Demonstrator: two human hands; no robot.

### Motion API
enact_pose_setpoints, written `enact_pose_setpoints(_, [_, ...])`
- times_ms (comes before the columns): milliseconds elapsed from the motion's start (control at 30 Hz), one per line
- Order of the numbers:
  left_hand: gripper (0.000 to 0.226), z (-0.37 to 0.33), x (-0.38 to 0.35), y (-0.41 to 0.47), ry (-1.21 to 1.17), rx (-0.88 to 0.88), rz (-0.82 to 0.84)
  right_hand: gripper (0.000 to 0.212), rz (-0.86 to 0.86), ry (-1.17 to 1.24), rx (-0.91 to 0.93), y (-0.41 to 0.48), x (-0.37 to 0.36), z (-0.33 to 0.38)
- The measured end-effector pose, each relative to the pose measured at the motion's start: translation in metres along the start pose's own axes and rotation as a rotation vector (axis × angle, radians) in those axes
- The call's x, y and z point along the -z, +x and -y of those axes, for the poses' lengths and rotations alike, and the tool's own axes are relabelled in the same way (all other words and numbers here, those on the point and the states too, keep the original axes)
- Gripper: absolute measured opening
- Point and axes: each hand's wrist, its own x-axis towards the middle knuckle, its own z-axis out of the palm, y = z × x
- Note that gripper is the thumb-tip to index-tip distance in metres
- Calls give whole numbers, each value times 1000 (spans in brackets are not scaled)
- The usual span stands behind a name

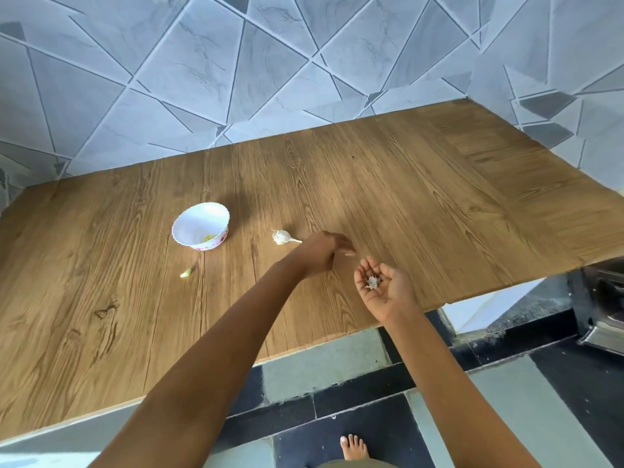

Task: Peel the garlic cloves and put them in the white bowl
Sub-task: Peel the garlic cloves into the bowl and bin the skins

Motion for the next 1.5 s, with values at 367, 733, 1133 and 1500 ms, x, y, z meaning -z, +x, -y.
enact_pose_setpoints(367, [42,32,7,-72,-56,65,-57,30,41,-37,-38,5,-10,-22])
enact_pose_setpoints(733, [48,37,14,-139,-79,132,-82,28,87,-141,-114,9,-27,-61])
enact_pose_setpoints(1133, [35,25,-5,-127,-62,525,-269,28,80,-145,-110,9,-29,-63])
enact_pose_setpoints(1500, [31,16,-3,-118,-40,226,-151,27,77,-169,-103,8,-29,-61])
